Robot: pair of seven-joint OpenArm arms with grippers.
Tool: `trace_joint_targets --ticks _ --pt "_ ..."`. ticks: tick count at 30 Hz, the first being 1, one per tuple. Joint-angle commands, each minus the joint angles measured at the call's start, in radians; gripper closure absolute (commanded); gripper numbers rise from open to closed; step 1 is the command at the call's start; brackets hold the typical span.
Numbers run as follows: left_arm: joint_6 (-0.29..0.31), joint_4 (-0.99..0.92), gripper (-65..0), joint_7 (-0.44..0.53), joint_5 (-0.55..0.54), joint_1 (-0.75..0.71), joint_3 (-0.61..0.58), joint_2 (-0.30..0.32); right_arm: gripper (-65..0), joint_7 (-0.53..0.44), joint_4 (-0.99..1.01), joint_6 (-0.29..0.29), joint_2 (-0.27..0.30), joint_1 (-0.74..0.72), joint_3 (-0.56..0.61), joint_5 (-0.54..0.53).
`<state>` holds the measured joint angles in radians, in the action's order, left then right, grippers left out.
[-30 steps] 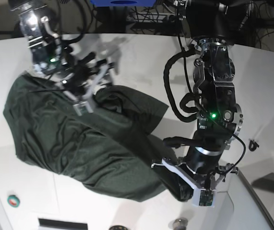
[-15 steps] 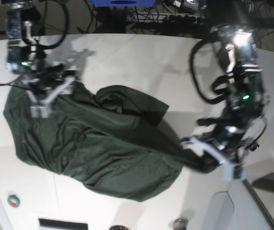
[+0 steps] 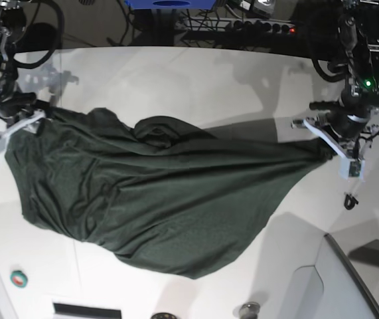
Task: Layout the t-shirt on the table in an organized manner, then fold the t-shirt properly
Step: 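Stretch the shirt edge taut between both grippers and lower it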
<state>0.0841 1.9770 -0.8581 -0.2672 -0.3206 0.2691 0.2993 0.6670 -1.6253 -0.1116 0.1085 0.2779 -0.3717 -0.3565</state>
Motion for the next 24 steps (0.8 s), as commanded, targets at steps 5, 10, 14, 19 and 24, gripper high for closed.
trace_joint_targets --ticks 5,10,14,19,24 --pt "-0.005 0.015 0.0 0.021 0.191 -0.042 0.000 0.016 -37.2 -0.017 -0.014 0.003 0.007 -0.007 -0.063 -0.002" --pt "-0.004 -0.012 0.0 0.021 0.271 -0.082 -0.001 0.016 -37.2 -0.017 0.043 0.003 0.007 -0.007 -0.069 -0.002" --pt "-0.004 -0.025 0.0 0.023 0.263 -0.105 -0.001 0.015 -37.4 -0.019 0.139 -0.003 0.007 -0.019 -0.065 -0.003" --pt "-0.004 -0.026 0.0 0.023 0.271 -0.110 -0.037 0.013 -37.4 -0.019 0.156 -0.010 -0.011 -0.019 -0.063 -0.005" --pt "-0.004 -0.026 0.0 0.023 0.271 -0.120 -0.069 0.013 -37.1 -0.011 0.159 -0.104 -0.040 -0.018 -0.065 -0.005"
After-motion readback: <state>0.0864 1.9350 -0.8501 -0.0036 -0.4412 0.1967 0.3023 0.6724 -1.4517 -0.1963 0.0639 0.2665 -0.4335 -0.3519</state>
